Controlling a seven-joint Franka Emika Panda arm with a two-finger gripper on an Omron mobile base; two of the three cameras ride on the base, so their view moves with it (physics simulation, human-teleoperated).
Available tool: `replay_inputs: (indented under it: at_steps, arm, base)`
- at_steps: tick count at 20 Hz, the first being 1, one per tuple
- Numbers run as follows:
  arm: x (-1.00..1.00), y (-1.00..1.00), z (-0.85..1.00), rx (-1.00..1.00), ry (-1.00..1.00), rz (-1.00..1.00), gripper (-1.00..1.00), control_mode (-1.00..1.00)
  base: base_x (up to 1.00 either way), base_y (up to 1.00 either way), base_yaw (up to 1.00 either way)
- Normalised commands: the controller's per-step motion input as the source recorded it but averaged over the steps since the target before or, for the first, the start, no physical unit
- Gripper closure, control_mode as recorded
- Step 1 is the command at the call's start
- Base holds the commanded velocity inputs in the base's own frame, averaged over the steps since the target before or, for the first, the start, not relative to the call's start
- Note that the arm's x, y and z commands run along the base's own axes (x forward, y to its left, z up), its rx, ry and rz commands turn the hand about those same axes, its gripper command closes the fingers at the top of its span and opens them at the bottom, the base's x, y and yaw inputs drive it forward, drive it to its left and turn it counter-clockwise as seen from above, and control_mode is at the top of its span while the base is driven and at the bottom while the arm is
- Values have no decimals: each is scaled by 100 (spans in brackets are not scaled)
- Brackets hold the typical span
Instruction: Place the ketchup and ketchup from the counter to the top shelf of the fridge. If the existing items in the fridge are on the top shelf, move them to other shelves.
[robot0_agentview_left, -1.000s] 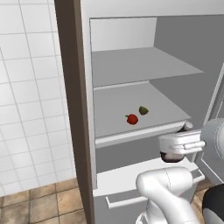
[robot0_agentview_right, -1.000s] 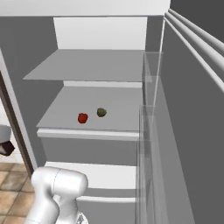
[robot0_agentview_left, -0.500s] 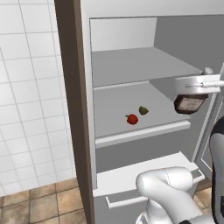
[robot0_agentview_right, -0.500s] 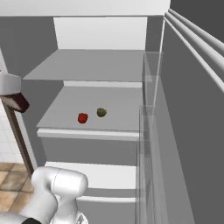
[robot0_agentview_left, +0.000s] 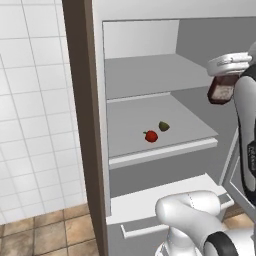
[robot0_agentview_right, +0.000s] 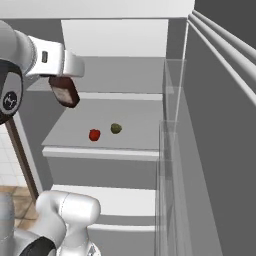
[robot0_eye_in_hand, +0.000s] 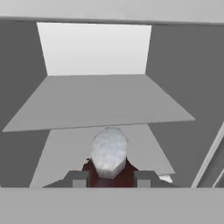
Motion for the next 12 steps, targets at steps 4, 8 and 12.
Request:
replay_inputs:
  at_steps: [4, 8, 12]
  arm:
    - [100, -27, 0, 0, 6, 0, 100, -100]
    - [100, -17, 0, 0, 6, 0, 100, -100]
    - [100, -8, -4, 0, 3, 0, 100, -100]
  base:
    - [0, 0, 0]
    - [0, 0, 0]
    - [0, 0, 0]
